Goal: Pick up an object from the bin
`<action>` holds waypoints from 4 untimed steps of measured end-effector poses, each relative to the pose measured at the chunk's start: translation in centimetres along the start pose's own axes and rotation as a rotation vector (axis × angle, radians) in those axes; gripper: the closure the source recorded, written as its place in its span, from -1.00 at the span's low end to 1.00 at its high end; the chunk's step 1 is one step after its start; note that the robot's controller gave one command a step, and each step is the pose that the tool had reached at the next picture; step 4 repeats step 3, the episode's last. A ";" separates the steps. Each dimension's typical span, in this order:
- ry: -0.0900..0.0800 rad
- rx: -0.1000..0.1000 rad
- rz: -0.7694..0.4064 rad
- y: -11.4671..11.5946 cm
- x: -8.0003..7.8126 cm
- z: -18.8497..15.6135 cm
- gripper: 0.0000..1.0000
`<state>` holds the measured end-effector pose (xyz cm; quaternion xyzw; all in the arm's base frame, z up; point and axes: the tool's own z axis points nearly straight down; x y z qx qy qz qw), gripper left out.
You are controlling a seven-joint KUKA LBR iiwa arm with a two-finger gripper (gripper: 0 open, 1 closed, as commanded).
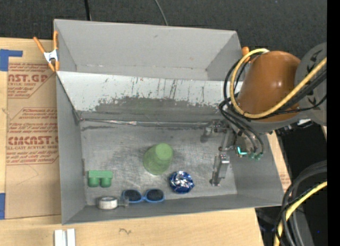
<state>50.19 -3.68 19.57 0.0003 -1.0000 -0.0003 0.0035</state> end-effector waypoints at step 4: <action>-0.014 0.004 -0.471 2.1 0.9 -0.8 1.00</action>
Offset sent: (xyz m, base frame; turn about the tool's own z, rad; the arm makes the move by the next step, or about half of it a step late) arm -0.0091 0.0459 -0.1257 -0.1758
